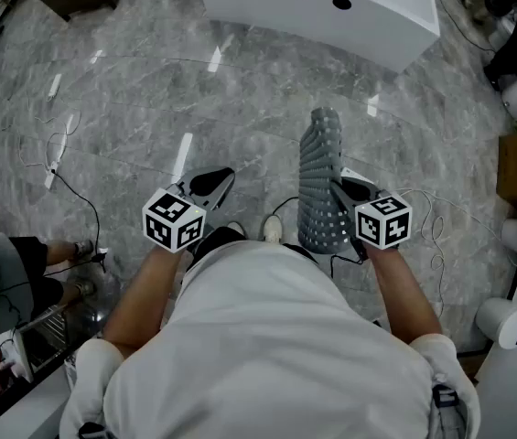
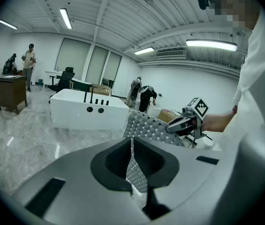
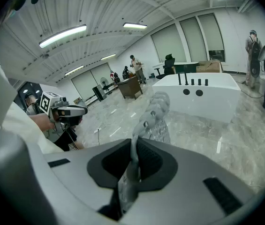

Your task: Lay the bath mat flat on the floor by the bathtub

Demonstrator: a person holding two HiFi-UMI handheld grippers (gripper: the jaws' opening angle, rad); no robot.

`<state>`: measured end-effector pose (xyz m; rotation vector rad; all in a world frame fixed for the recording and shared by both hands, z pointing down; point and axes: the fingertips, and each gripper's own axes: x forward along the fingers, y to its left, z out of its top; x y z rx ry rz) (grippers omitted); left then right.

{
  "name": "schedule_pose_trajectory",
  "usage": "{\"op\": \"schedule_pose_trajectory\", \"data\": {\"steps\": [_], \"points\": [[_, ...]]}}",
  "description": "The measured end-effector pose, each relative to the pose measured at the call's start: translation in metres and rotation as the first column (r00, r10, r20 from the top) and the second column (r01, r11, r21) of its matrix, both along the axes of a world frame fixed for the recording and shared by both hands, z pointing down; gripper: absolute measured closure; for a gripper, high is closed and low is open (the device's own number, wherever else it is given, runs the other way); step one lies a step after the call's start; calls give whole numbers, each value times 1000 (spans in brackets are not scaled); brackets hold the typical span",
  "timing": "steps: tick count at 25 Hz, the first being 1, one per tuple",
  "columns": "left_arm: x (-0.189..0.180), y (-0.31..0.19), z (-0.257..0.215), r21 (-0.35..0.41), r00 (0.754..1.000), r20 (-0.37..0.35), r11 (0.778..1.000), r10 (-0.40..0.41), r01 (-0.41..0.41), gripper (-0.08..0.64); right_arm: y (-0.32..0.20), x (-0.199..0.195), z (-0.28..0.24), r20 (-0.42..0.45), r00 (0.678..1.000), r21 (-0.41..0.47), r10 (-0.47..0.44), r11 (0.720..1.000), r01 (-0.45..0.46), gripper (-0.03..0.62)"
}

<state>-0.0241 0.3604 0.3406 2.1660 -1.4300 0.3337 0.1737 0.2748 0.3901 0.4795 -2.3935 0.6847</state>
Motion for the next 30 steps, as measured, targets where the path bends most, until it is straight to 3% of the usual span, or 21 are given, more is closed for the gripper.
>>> {"op": "schedule_pose_trajectory", "data": {"steps": [8,14,22,30], "points": [[-11,-33,3,4,999,-36,1000,-18,18,528,-43,-8,11,-24,999,8,25,1000,-25,551],[-60,-75,11,19,996,-85,999,-39,41,528,-97,-47,20,-31,997,6,68,998,-68,551],[-179,-169,22,16,991,-131,1000,-1,3,528,-188,-161,30,-45,985,-52,166,984,-169,550],[-303,-240,17,39,992,-112,998,59,-55,528,-279,-317,30,-24,978,-63,205,976,-206,551]]}}
